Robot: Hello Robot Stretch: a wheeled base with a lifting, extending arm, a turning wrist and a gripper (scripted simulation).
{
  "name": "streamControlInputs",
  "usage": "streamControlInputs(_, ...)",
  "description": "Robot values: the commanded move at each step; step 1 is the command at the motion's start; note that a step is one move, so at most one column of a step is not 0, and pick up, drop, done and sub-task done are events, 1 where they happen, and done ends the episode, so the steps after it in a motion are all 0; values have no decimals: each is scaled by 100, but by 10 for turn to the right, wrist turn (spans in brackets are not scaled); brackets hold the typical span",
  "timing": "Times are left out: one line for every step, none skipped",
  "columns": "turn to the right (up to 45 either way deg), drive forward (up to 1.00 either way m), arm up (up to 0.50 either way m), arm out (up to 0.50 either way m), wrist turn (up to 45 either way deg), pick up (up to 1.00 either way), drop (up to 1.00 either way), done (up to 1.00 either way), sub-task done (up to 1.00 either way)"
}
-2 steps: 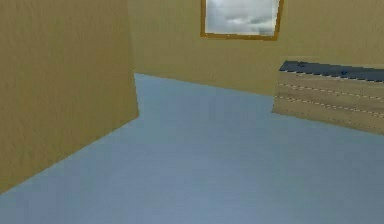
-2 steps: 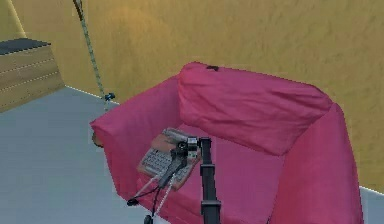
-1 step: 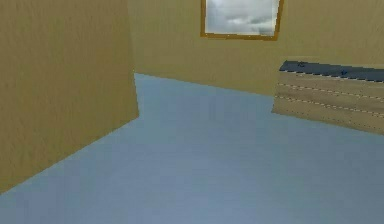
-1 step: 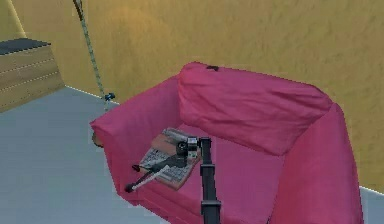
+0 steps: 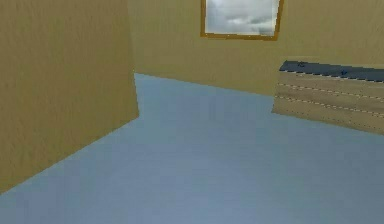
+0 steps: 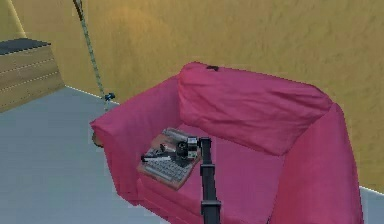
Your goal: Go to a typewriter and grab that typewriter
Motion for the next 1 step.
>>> streamControlInputs(0,0,0,0,300,0,0,0,0)
